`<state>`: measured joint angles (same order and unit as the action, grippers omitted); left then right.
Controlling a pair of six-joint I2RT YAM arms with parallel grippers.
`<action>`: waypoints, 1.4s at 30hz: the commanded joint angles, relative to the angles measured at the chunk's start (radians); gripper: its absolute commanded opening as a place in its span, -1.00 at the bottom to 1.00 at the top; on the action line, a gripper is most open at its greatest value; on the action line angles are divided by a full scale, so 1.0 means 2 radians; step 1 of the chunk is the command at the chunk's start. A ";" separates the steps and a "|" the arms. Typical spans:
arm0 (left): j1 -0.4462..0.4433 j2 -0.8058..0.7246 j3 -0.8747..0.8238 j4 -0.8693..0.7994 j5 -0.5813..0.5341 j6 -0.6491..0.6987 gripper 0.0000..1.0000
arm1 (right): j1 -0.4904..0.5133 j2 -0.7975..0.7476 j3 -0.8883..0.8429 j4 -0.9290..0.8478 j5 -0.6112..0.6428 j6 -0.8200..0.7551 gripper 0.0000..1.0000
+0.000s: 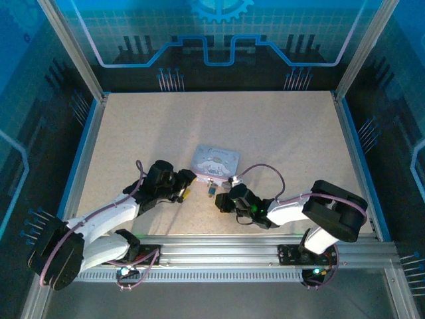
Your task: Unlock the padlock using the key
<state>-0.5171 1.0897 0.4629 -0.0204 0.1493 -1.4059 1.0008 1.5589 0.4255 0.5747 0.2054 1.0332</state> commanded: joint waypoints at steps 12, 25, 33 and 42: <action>0.057 0.002 0.028 -0.038 0.044 0.080 0.55 | -0.017 -0.079 0.015 -0.081 0.008 -0.100 -0.37; 0.120 0.138 0.176 -0.114 0.125 0.276 0.71 | -0.075 -0.093 -0.004 -0.007 -0.107 -0.107 0.34; 0.122 0.226 0.278 -0.180 0.099 0.366 0.64 | -0.088 -0.060 0.021 0.010 -0.129 -0.101 0.45; 0.121 0.282 0.294 -0.205 0.098 0.401 0.49 | -0.106 -0.047 0.034 0.006 -0.134 -0.108 0.43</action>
<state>-0.2832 1.6356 1.0431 -0.3775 0.3458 -0.6571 0.8070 1.4521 0.4583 0.5621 -0.0425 0.8261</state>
